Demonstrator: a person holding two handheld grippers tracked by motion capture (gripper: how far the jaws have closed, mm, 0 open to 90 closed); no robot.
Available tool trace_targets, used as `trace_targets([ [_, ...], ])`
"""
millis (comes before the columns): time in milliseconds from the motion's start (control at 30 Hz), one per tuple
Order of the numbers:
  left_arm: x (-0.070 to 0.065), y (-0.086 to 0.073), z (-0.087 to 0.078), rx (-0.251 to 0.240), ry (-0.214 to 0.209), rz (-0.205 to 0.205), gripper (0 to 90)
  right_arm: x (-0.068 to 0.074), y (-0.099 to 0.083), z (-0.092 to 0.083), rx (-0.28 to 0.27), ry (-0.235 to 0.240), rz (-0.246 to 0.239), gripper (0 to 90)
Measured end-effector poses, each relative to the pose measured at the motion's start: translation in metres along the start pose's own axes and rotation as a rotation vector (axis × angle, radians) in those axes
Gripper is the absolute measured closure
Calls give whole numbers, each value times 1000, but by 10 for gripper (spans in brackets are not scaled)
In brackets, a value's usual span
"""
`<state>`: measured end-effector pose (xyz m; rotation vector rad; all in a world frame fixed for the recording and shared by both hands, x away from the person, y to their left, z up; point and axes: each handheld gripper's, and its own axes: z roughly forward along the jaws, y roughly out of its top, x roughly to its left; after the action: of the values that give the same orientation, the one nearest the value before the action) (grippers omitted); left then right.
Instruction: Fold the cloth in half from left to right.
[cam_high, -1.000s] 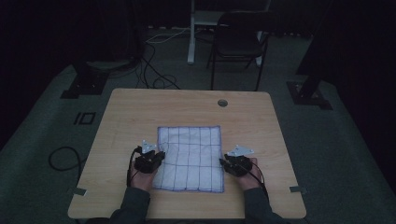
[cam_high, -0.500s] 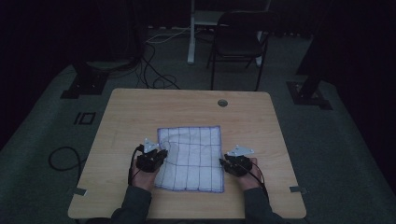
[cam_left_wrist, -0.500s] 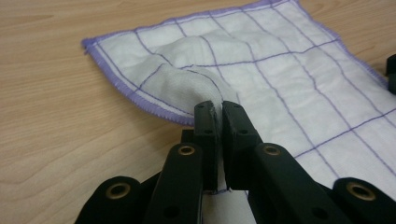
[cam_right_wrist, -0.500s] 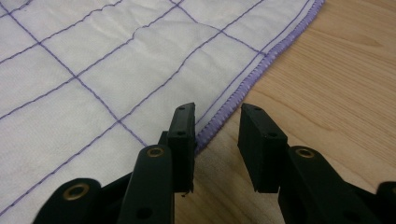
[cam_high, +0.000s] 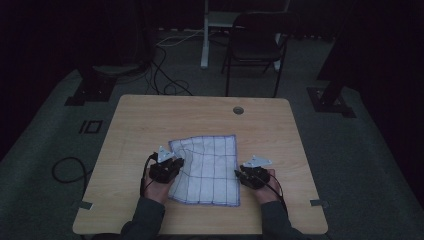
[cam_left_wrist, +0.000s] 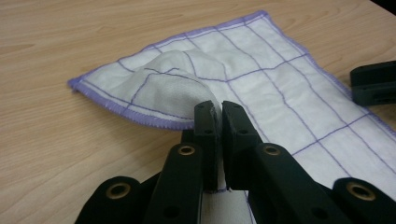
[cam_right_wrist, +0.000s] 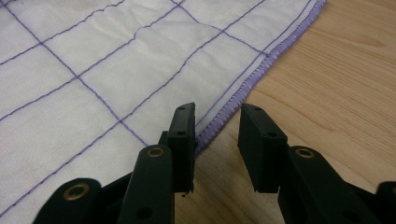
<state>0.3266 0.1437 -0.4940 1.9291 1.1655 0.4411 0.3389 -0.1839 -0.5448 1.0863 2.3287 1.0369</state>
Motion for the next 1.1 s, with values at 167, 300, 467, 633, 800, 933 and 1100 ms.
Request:
trace_targets([
  [167,-6,5,-1,-6,-20,20,862,0,0,0,1,1,1,670],
  [300,-10,8,-3,-16,-33,28,862,0,0,0,1,1,1,670],
  [467,-14,13,-3,-25,-43,39,862,0,0,0,1,2,3,670],
  [633,-20,17,-2,-32,-59,49,863,0,0,0,2,2,3,670],
  [800,-28,22,1,-32,-81,64,862,0,0,0,2,3,3,670],
  [933,-33,24,4,-33,-90,71,862,0,0,0,1,3,3,670],
  [1100,-39,27,8,-36,-105,75,863,0,0,0,0,4,5,670],
])
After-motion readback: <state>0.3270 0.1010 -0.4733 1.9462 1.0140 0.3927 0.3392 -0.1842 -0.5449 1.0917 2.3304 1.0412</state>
